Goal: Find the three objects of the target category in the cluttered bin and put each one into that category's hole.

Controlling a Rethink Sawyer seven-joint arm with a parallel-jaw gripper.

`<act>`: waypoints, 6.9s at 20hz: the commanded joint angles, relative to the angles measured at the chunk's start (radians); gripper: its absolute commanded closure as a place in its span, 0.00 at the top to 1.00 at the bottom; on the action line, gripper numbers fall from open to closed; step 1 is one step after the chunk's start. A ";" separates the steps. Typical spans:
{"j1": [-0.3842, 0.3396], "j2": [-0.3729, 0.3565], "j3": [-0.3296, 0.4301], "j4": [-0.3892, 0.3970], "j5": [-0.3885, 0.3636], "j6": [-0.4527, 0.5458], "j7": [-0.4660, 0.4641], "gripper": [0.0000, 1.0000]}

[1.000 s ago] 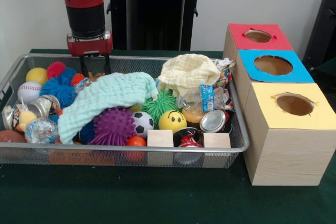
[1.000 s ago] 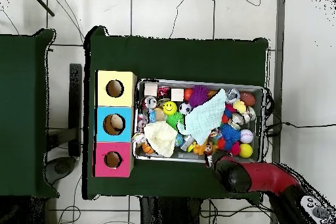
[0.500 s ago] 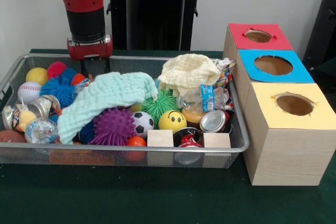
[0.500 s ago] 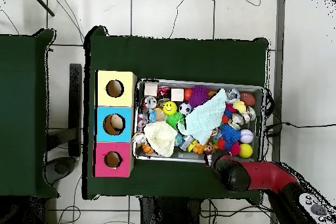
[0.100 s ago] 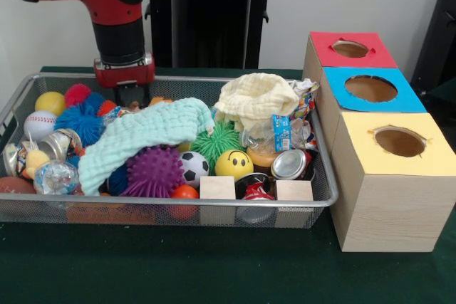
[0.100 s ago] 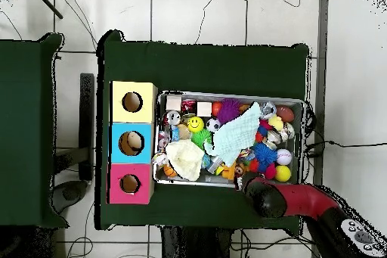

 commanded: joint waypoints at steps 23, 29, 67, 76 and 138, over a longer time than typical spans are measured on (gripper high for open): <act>-0.037 -0.225 0.174 0.086 0.096 0.204 -0.103 0.00; -0.054 -0.239 0.223 0.099 0.114 0.212 -0.097 0.00; -0.019 -0.033 0.132 -0.081 -0.151 0.038 -0.013 1.00; -0.072 -0.130 0.209 -0.075 -0.112 0.128 -0.122 1.00; 0.207 -0.008 -0.195 0.057 -0.119 -0.166 0.131 1.00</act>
